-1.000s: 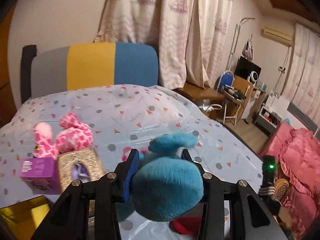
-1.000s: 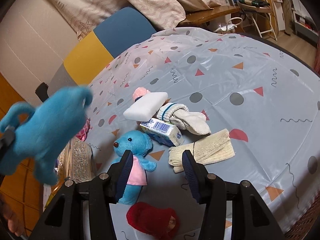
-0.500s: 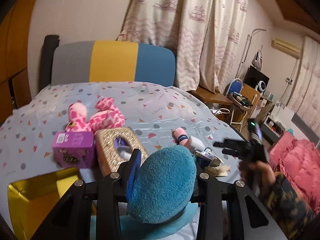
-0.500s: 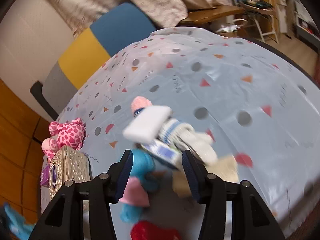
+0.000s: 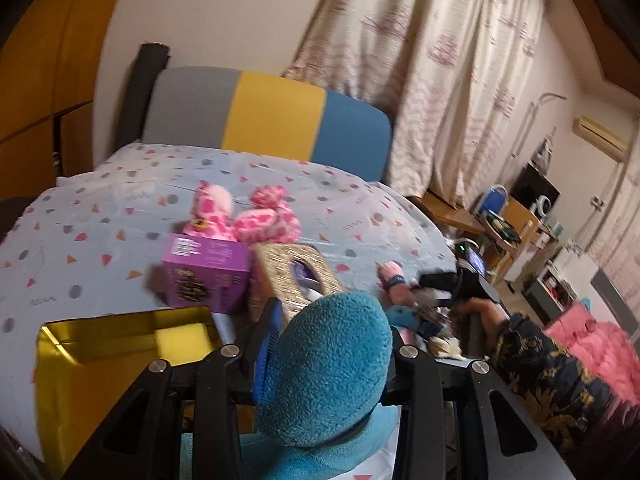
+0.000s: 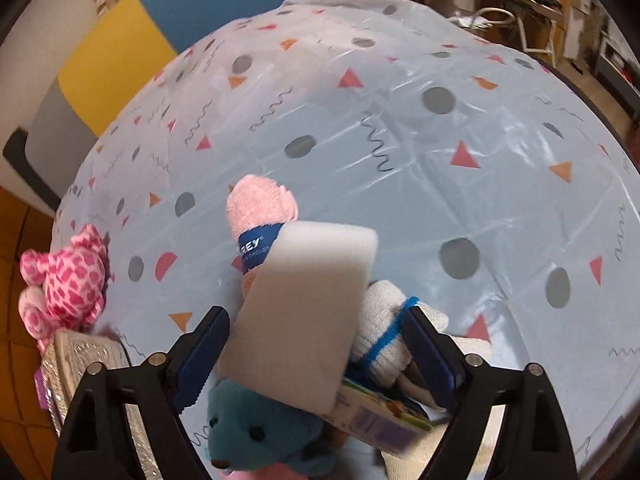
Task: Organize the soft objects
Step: 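Carry the blue plush into the gold tray with the left tool while the right tool grasps the white block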
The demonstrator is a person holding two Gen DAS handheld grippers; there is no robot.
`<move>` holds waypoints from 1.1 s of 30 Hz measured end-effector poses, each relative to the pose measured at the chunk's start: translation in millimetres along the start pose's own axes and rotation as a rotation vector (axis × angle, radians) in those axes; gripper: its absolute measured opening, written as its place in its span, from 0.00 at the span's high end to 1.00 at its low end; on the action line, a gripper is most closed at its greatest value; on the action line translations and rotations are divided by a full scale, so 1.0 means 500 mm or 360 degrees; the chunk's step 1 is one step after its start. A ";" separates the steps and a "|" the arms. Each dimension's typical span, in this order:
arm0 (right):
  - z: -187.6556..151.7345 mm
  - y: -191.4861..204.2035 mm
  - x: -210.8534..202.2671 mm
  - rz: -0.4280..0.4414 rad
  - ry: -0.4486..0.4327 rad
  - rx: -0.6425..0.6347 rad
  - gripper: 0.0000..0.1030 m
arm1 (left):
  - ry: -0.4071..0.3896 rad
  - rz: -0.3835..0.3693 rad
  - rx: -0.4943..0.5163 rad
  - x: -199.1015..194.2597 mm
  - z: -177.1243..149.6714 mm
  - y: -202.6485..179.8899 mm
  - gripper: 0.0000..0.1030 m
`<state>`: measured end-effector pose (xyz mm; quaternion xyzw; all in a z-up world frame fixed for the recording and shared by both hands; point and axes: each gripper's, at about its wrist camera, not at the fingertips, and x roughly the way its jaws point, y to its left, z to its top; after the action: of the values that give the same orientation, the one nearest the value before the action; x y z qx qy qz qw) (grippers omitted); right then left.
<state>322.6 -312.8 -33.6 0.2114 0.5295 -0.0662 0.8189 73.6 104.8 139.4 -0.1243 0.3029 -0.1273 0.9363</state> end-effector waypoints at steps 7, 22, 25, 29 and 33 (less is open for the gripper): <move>-0.031 0.019 -0.001 -0.0067 0.0016 -0.0200 0.84 | -0.0130 0.0331 -0.0068 -0.072 0.031 0.136 0.63; -0.084 0.068 -0.085 -0.0117 -0.0170 -0.0500 0.84 | -0.0318 0.1053 0.0039 -0.031 0.050 0.384 0.63; -0.092 0.068 -0.104 -0.0078 -0.0184 -0.0507 0.84 | -0.0260 0.1075 0.0066 -0.002 0.009 0.392 0.62; -0.107 0.060 -0.124 -0.0015 -0.0182 -0.0508 0.84 | -0.0163 0.1015 0.0012 0.006 -0.052 0.397 0.62; -0.133 0.054 -0.133 0.0036 -0.0159 -0.0521 0.84 | -0.0122 0.0954 0.0010 -0.012 -0.105 0.376 0.61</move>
<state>247.0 -268.5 10.2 0.0775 0.4894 0.0197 0.8684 68.1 274.8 43.4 -0.0313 0.2900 0.1586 0.9433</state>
